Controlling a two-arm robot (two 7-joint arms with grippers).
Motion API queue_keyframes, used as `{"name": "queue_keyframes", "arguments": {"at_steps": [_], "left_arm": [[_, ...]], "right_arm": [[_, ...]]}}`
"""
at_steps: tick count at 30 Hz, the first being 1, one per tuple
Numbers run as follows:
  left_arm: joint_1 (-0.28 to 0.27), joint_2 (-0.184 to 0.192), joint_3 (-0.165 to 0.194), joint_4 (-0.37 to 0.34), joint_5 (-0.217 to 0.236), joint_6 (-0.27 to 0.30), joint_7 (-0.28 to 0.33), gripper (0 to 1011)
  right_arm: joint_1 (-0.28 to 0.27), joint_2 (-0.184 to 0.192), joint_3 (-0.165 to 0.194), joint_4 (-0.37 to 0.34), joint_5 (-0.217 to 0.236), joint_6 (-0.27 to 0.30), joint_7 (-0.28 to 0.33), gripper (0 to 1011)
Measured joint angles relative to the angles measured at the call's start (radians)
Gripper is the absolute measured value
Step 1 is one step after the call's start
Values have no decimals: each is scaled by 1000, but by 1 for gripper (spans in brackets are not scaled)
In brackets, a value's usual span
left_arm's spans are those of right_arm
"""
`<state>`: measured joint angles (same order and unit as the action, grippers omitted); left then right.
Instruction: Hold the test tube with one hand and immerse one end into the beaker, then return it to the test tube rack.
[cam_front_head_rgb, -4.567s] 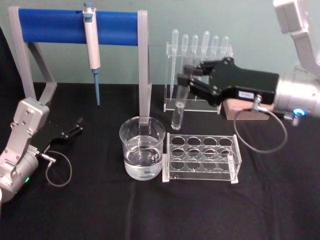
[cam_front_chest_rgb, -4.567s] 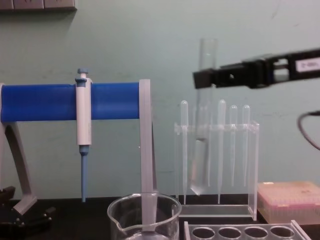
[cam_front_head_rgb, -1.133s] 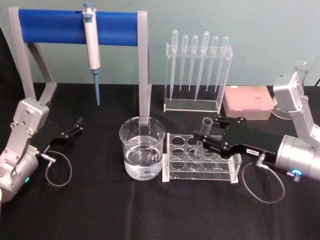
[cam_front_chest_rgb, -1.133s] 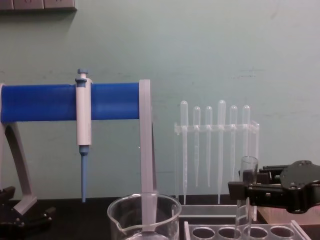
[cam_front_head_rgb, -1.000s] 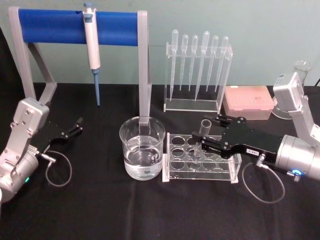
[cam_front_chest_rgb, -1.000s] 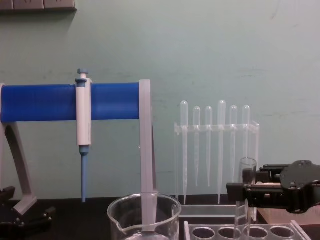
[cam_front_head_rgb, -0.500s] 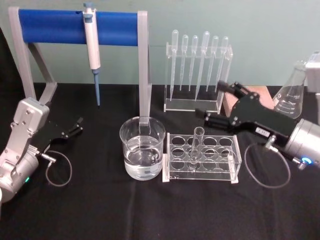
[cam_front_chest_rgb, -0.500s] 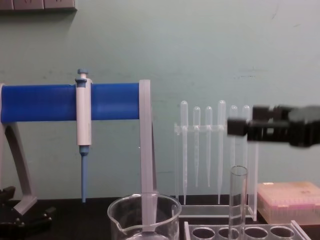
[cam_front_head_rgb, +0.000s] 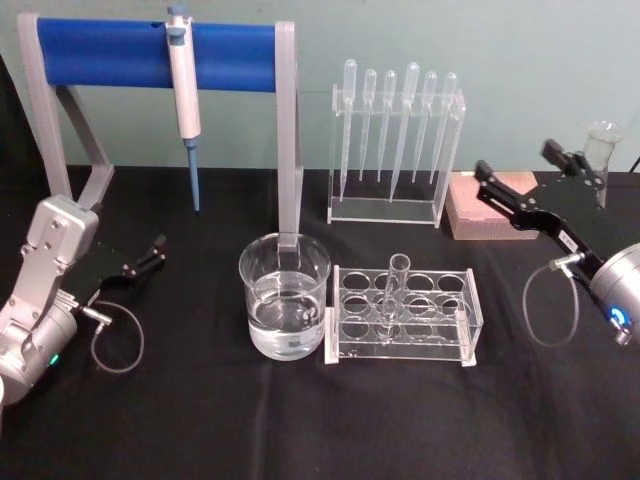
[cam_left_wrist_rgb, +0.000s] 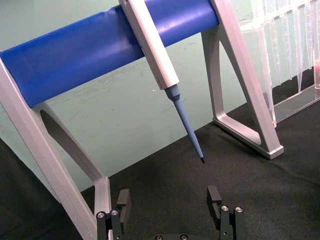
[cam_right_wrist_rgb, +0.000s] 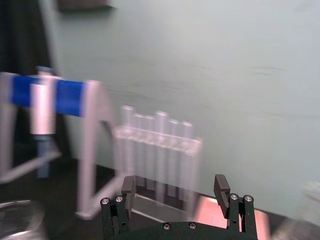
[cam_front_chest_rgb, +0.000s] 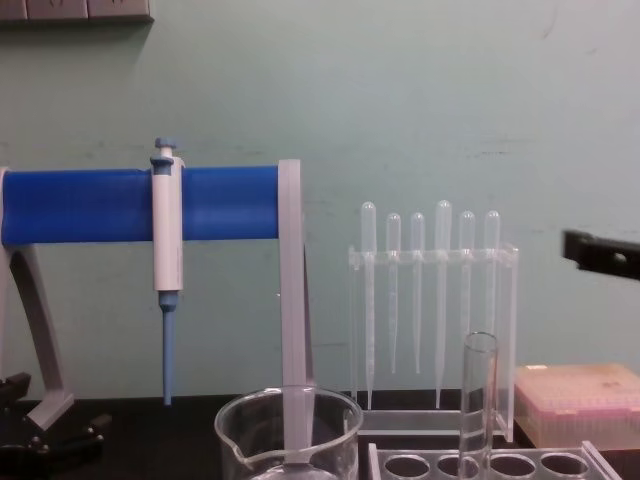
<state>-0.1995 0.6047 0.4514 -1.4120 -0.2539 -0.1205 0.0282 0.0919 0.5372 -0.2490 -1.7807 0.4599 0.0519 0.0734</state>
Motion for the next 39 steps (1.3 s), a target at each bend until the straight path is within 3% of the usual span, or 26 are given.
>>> {"name": "queue_keyframes", "arguments": {"at_steps": [1, 5, 10, 19, 39], "left_arm": [[0, 0, 0, 0, 0, 0, 0, 1000], [0, 0, 0, 0, 0, 0, 0, 1000], [0, 0, 0, 0, 0, 0, 0, 1000], [0, 0, 0, 0, 0, 0, 0, 1000], [0, 0, 0, 0, 0, 0, 0, 1000]], "right_arm": [[-8, -19, 4, 8, -28, 2, -48, 1003], [-22, -61, 7, 30, -94, 7, -145, 1002], [-30, -99, 9, 60, -143, 15, -203, 1002], [-40, -126, 18, 82, -162, 16, -199, 1003], [-38, -123, 15, 80, -162, 15, -197, 1003]]}}
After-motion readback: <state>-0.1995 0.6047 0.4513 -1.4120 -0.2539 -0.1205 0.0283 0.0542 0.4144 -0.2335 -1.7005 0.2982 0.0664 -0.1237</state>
